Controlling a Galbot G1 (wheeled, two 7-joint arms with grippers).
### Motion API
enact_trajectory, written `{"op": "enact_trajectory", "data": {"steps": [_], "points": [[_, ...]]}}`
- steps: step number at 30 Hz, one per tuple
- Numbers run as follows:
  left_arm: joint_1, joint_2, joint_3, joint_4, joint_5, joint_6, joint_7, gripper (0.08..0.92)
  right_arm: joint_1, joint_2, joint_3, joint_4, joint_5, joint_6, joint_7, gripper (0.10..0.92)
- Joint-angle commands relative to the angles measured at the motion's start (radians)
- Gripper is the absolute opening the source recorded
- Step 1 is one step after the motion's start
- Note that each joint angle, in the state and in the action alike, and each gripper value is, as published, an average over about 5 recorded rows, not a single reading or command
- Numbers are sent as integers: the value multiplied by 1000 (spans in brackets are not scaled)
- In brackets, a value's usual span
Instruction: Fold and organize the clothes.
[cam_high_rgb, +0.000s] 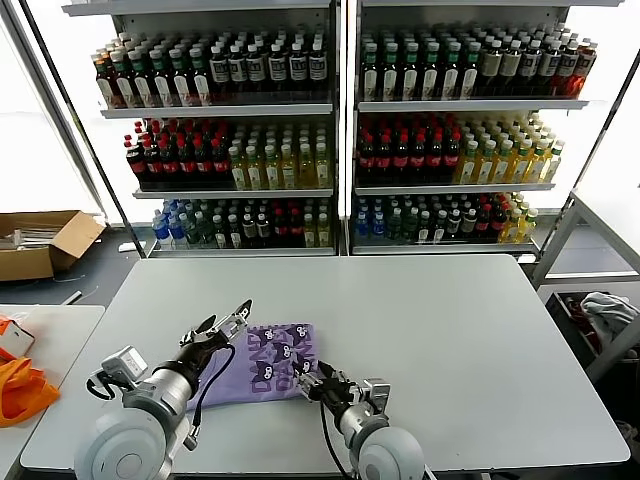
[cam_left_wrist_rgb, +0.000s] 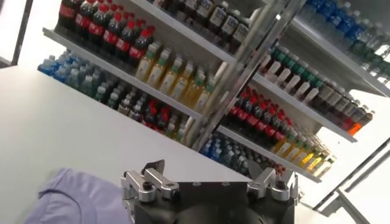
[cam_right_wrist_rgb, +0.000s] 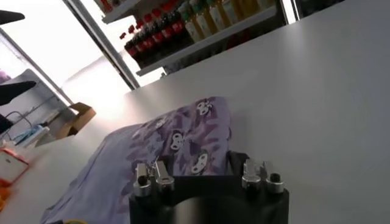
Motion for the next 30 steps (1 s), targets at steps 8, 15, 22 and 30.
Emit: {"op": "enact_trajectory", "data": {"steps": [8,15,22,30], "points": [[41,-3,-53,-24,40,5,16,823,31,-45,-13,15,23,-73,13,392],[33,-1,-56,-20,43,5,17,823,-35,-156,96,94,-21,-89,-27,185],[27,-11,-59,-20,41,4,19,822,-146,-296,262,157,-82,-82,-97,109],[28,-32,-36,-19,43,5,20,822,-330,-394,465,218,-153,-10,-226,169]]}}
